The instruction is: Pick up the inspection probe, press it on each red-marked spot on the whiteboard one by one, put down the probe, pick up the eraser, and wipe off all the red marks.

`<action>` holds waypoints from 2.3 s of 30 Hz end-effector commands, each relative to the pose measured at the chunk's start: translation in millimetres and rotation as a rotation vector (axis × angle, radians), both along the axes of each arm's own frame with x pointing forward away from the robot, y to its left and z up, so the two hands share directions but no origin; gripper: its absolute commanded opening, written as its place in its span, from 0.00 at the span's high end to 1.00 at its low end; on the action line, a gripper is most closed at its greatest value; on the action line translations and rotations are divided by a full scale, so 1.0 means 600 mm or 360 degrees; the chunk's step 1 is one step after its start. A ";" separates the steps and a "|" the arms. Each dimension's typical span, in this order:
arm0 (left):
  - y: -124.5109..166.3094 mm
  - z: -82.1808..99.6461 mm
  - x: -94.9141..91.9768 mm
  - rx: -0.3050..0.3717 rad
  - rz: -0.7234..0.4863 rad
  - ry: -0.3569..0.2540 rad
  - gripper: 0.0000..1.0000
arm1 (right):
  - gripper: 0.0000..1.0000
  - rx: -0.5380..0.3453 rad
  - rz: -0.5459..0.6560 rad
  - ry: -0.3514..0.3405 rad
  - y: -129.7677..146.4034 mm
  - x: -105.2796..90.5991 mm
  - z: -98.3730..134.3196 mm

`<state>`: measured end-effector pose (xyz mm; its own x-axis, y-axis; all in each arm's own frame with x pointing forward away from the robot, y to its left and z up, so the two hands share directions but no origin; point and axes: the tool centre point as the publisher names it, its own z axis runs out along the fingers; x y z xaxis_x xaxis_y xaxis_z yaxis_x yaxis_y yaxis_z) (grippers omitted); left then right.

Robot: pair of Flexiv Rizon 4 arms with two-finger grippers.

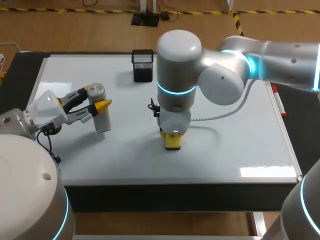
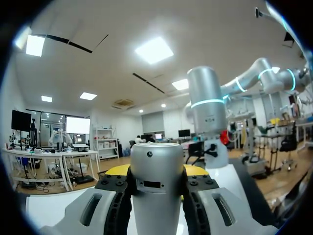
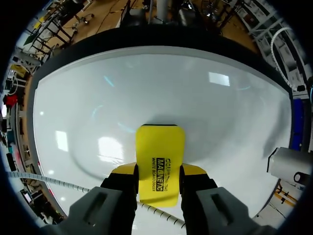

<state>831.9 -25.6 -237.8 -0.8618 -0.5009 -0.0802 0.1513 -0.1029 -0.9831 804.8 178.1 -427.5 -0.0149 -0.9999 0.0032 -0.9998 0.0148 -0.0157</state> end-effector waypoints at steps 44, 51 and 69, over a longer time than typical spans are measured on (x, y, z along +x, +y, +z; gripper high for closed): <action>0.000 0.002 -0.001 0.0000 0.0002 -0.0002 1.00 | 1.00 -0.0073 -0.0056 -0.0011 -0.127 0.050 0.075; 0.000 0.002 -0.001 0.0000 0.0002 -0.0002 1.00 | 1.00 -0.0073 -0.0056 -0.0011 -0.127 0.050 0.075; 0.000 0.002 -0.001 0.0000 0.0002 -0.0002 1.00 | 1.00 -0.0103 0.0005 -0.0061 -0.100 0.219 0.074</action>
<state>831.5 -25.1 -237.6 -0.8621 -0.5004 -0.0803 0.1513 -0.1029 -0.9831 914.4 110.1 -377.2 -0.0118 -0.9986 0.0522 -0.9964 0.0073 -0.0849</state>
